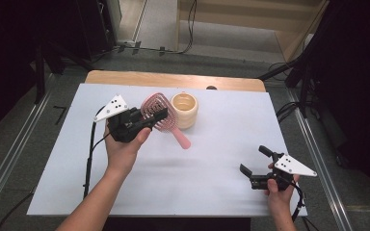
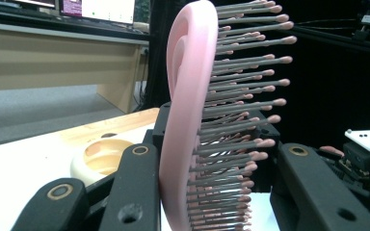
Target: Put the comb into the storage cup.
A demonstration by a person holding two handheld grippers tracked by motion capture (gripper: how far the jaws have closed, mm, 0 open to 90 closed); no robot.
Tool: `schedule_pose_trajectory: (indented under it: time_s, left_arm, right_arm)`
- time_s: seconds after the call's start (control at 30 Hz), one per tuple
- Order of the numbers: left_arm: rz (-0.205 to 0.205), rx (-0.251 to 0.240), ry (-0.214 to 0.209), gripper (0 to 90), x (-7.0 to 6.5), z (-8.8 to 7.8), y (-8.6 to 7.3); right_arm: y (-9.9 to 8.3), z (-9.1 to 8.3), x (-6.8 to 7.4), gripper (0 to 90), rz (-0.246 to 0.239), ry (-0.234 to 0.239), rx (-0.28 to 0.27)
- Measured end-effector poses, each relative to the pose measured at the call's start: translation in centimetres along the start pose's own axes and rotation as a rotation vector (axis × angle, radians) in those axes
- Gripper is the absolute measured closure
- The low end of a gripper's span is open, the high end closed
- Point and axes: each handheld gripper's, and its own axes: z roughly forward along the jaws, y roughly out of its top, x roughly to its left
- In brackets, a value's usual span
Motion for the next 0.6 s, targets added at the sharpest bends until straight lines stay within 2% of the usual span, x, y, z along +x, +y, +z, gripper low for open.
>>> schedule_pose_trajectory:
  time_s: [0.6]
  left_arm:
    - [-0.013, -0.021, 0.028, 65.9, 1.5, 0.9, 1.9]
  right_arm:
    - [-0.2, -0.1, -0.3, 0.0, 0.008, 0.000, 0.000]
